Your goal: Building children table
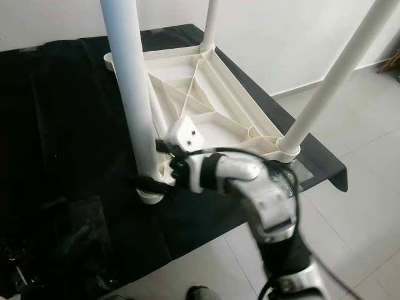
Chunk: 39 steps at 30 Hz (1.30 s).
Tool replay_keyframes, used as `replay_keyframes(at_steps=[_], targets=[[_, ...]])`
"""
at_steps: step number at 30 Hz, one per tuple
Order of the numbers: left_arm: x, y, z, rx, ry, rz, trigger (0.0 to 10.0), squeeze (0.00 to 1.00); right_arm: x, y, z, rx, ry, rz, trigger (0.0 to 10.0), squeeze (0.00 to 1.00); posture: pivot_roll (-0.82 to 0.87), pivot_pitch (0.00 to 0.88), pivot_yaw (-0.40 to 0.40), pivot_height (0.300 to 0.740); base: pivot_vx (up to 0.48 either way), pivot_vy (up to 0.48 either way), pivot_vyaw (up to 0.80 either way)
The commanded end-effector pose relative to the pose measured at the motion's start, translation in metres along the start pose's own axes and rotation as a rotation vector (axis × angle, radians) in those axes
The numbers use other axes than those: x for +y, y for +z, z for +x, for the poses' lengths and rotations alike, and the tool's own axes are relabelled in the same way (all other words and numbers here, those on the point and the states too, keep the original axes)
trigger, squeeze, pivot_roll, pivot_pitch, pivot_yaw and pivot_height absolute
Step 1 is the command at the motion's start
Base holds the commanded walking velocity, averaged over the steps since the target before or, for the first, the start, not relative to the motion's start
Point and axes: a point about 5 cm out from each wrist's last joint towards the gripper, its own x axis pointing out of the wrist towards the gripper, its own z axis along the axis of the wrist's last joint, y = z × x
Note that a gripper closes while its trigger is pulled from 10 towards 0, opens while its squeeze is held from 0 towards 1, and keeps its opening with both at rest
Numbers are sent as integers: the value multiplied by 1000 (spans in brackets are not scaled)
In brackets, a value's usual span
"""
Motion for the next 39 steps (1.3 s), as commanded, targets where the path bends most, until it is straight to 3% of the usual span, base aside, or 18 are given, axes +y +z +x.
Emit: replay_keyframes(at_steps=[1,2,3,7,8,11,16,19,20,21,22,39], targets=[[-1,-2,-1,23,-9,-11,10000,0,-5,5,-5,-17,84,-53,10000,984,69,126,-63,740,0,0,0],[-1,-2,-1,23,-10,-12,10000,0,-9,6,-8,-12,102,-64,10000,984,69,126,-63,740,0,0,0],[-2,-1,-2,27,-14,-11,10000,0,-19,8,-10,-12,117,-81,10000,0,76,127,-64,740,0,0,0],[-2,1,-4,35,-18,-6,10000,0,-35,12,-13,-24,130,-98,10000,0,83,129,-67,740,0,0,0],[-1,4,-7,46,-15,5,10000,0,-49,13,-12,-33,154,-105,10000,0,89,131,-69,740,0,0,0],[1,7,-11,56,-4,20,10000,0,-57,15,-7,-59,181,-85,10000,0,97,136,-68,740,0,0,0],[1,16,-15,51,41,50,10000,0,-58,18,12,-150,312,-61,10000,0,137,162,-85,740,0,0,0],[-1,19,-16,46,46,51,10000,0,-58,18,15,-164,353,-67,10000,0,138,165,-86,740,0,0,0],[-5,22,-17,47,47,50,10000,0,-59,20,19,-175,380,-65,8353,0,150,180,-91,740,0,0,0],[-6,22,-17,48,47,50,10000,0,-59,20,20,-177,386,-64,8353,0,150,180,-91,740,0,0,0],[-8,24,-17,48,47,50,10000,0,-61,22,22,-184,391,-67,0,0,158,191,-97,740,0,0,0],[-15,29,-16,57,48,36,10000,0,-70,17,19,-170,401,-73,0,0,155,214,-101,740,0,0,0]])
